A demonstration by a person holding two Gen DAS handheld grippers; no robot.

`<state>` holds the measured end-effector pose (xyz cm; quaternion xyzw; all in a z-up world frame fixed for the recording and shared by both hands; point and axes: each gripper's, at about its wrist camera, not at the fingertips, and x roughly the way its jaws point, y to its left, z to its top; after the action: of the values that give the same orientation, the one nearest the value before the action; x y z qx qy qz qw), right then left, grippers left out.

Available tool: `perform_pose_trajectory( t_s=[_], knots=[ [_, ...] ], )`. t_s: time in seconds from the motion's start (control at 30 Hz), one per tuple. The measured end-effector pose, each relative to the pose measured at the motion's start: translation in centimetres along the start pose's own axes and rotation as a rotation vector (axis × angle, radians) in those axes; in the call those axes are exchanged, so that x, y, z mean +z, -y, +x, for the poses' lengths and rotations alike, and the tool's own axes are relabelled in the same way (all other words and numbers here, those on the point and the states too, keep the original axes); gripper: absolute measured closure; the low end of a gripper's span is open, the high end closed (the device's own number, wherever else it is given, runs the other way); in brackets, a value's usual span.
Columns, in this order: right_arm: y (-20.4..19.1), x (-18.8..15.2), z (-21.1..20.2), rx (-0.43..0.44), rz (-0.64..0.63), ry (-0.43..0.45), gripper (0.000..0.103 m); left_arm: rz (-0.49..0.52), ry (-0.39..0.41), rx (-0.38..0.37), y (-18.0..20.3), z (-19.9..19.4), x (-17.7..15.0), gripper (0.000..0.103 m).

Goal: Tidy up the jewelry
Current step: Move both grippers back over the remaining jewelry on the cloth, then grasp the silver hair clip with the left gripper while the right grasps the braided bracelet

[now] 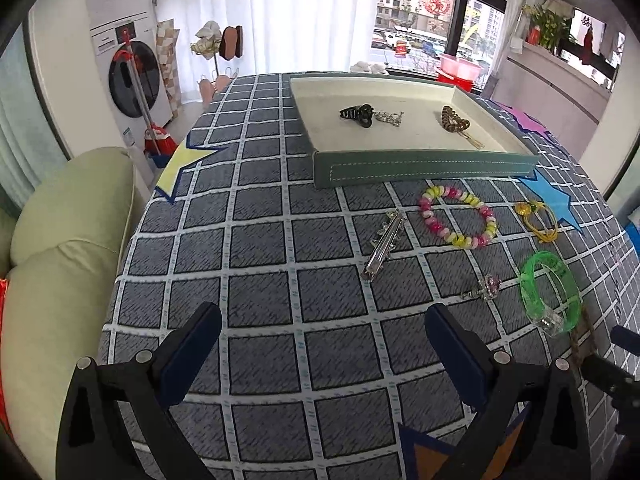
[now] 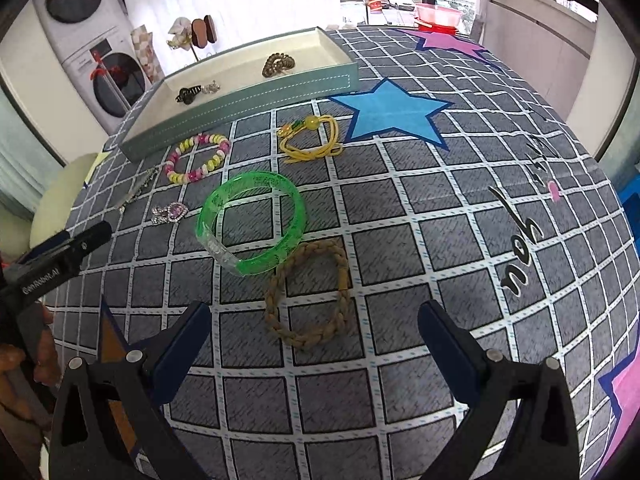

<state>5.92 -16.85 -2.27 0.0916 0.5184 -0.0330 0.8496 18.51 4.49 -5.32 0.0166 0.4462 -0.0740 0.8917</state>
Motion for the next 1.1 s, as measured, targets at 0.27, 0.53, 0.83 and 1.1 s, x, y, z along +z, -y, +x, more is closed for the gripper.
perform_pose_trajectory(
  t_s=[0.27, 0.53, 0.83, 1.1],
  knots=[
    [-0.5, 0.0, 1.0, -0.048, -0.027, -0.010, 0.004, 0.087, 0.032, -0.016, 1.5, 0.7, 1.8, 0.000],
    [-1.2, -0.1, 0.6, -0.087, -0.090, 0.009, 0.031, 0.171, -0.023, -0.014, 3.4, 3.4, 2.7, 0.012],
    [-1.9, -0.1, 0.6, -0.073, -0.113, 0.007, 0.050, 0.171, -0.022, -0.068, 4.0, 3.4, 2.5, 0.026],
    [-2.0, -0.1, 0.3, -0.069, -0.107, 0.008, 0.086, 0.175, -0.025, -0.109, 4.3, 2.9, 2.5, 0.078]
  ],
)
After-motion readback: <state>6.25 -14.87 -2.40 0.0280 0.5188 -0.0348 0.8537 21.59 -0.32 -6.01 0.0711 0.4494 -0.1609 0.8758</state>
